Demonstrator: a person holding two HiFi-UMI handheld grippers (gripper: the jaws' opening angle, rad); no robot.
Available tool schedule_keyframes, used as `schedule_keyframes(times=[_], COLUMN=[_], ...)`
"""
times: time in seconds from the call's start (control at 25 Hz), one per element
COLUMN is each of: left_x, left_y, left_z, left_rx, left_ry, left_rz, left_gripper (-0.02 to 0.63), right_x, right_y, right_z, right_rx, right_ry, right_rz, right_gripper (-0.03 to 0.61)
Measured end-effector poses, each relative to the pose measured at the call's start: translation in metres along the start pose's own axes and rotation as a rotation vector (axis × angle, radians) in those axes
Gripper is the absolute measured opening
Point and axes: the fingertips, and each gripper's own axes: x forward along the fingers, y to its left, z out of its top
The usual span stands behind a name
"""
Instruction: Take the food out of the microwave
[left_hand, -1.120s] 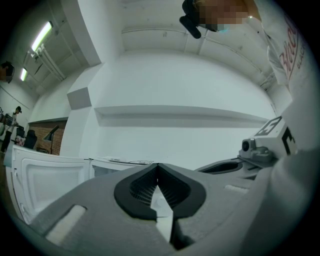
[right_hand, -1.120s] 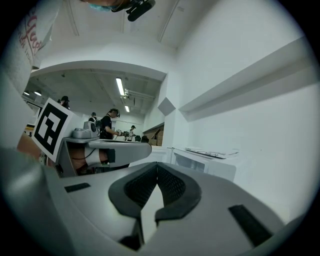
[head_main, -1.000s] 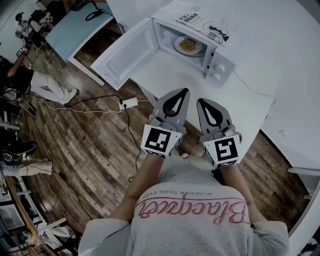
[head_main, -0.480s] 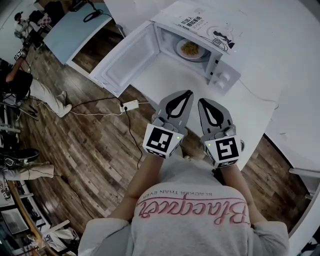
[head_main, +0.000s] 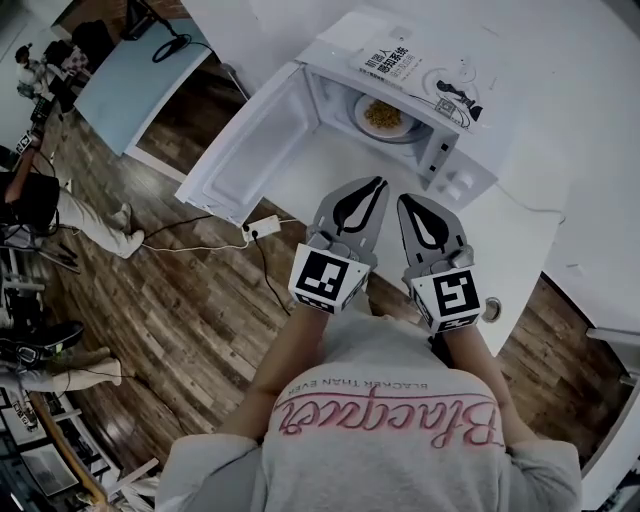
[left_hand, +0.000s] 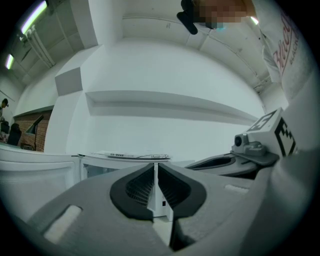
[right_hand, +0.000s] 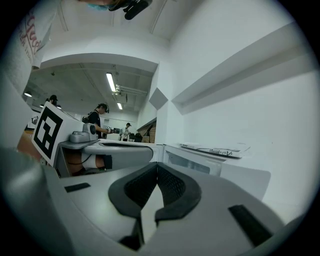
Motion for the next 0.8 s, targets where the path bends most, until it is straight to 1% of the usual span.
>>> schedule_keyframes(times=[0.08,0.24,0.28,0.44,0.48,0.68,0.8], left_x=[0.006,0.016,0.018,0.03,0.033,0.047,0.058], left_y=[0.009,0.029,0.035,0.054,0.058,0.081,0.093], left_z=[-0.004,-0.018,-0.021,-0.035,-0.038,-0.049,-0.061], left_rx=[-0.007,-0.028,-0.034,-0.036,-0.033,-0.048,-0.075], left_ry=[0.006,0.042,0.053,0.09,0.093,0.088,0.111], left_rz=[-0.011,-0.018,-0.018,-0.011,-0.011,-0.017,-0.017], left_gripper=[0.009,0.08,0.102,0.232,0.242,0.242,0.242], right_x=[0.011,0.031,0.036,0.052,0.055,0.069,0.076], right_y=[-0.002,-0.005,-0.006,-0.014,-0.017,-0.028,-0.035], right_z=[-0.001,-0.004,-0.005,-0.01,-0.012,-0.021,-0.028], right_rx=[0.0,0.01,0.012,0.008,0.006,0.01,0.021], right_ry=[0.011,0.034,0.039,0.055,0.058,0.081,0.098], right_rz=[-0.009,-0.018,-0.022,-0.046,-0.053,-0.096,-0.123], right_gripper=[0.011,0.011,0.011,0.011,0.011,0.011,0.011])
